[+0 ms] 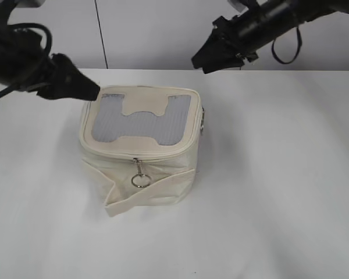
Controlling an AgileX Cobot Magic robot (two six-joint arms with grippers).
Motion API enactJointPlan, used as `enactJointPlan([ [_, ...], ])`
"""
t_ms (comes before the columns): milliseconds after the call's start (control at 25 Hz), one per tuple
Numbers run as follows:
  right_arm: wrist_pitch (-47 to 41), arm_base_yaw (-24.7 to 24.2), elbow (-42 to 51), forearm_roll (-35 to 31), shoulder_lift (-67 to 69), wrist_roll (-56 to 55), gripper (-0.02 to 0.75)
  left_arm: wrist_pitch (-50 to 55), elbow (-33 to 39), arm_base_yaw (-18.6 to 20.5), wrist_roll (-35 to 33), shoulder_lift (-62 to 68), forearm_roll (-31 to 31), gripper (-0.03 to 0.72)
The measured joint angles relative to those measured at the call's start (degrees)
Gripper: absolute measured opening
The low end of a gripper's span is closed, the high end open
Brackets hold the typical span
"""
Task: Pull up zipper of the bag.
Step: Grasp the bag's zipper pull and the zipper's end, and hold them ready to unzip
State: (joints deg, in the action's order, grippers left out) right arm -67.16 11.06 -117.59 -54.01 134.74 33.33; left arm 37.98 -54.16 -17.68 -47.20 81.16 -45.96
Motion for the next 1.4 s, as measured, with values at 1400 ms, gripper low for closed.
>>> enactJointPlan([
  [1400, 25.57, -2.06, 74.69, -44.78, -32.91, 61.72, 0.309, 28.28, -53.78, -8.84, -17.35, 44.09, 2.97, 0.368],
])
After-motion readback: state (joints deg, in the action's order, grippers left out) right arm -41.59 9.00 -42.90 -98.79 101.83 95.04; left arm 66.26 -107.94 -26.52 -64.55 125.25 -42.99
